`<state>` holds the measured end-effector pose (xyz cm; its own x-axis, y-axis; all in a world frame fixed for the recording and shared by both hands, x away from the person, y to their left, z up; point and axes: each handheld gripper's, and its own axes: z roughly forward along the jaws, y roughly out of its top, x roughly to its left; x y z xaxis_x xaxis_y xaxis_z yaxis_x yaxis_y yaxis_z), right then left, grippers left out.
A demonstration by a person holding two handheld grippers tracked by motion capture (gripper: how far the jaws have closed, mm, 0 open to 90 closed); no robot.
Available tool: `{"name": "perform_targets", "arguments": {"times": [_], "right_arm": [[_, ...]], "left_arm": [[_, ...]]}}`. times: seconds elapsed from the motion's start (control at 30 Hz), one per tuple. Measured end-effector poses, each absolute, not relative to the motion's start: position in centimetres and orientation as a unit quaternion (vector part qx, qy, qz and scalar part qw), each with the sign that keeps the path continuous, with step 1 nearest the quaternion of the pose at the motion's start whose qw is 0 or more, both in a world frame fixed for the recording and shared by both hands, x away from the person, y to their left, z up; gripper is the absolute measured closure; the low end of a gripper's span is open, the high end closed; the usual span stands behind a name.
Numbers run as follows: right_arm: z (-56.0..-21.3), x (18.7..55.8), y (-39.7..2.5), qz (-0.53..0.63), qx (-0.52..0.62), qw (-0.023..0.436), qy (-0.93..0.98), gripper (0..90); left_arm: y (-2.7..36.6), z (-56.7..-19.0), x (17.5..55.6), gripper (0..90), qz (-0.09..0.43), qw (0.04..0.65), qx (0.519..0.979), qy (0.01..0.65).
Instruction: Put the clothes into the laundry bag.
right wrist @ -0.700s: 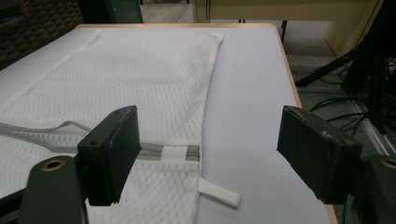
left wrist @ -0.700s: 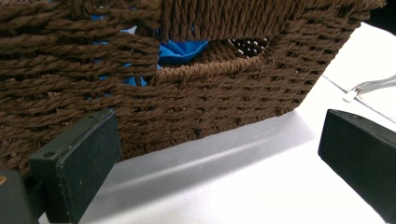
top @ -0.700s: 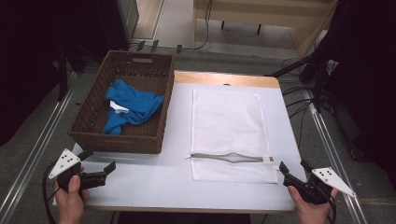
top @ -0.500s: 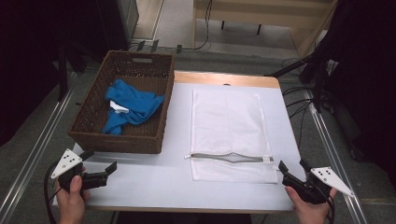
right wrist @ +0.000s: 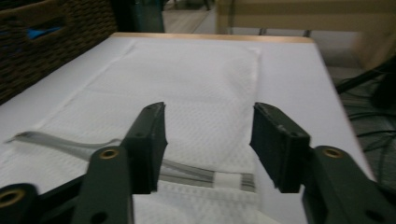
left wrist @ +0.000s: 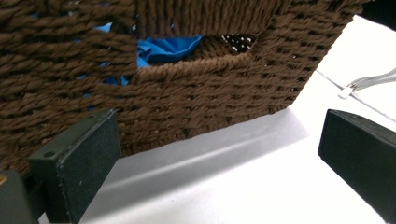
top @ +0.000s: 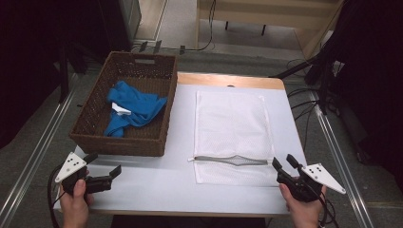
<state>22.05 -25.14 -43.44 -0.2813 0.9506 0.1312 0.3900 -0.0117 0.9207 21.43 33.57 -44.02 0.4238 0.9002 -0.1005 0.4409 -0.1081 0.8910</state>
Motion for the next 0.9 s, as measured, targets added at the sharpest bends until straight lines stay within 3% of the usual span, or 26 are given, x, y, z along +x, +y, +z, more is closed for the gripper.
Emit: {"name": "perform_targets", "arguments": {"times": [0.03,0.2,0.23,0.43,0.6,0.67,0.9], "right_arm": [[-43.3,22.6,-24.5,0.482,0.510,0.278,0.656,57.9],[-43.3,24.6,-22.8,0.474,0.492,0.241,0.689,68.4],[-43.5,25.6,-22.1,0.471,0.490,0.223,0.699,73.9],[-44.8,27.0,-20.0,0.441,0.482,0.215,0.726,82.3],[-45.9,27.5,-18.9,0.429,0.485,0.196,0.737,75.5],[-46.4,27.5,-18.5,0.418,0.483,0.199,0.743,68.3],[-47.3,28.2,-17.4,0.370,0.493,0.218,0.757,60.3]], "left_arm": [[33.4,-44.0,21.5,0.0,0.247,0.467,0.703,0.477],[33.1,-44.2,21.7,0.0,0.245,0.460,0.706,0.480],[33.1,-44.3,21.7,0.0,0.245,0.458,0.708,0.478],[32.9,-44.7,21.8,0.0,0.241,0.452,0.717,0.474],[32.5,-44.9,21.7,0.0,0.239,0.447,0.723,0.470],[32.5,-44.9,21.6,0.0,0.241,0.446,0.724,0.468],[32.7,-45.0,21.4,0.0,0.236,0.447,0.723,0.470]]}}
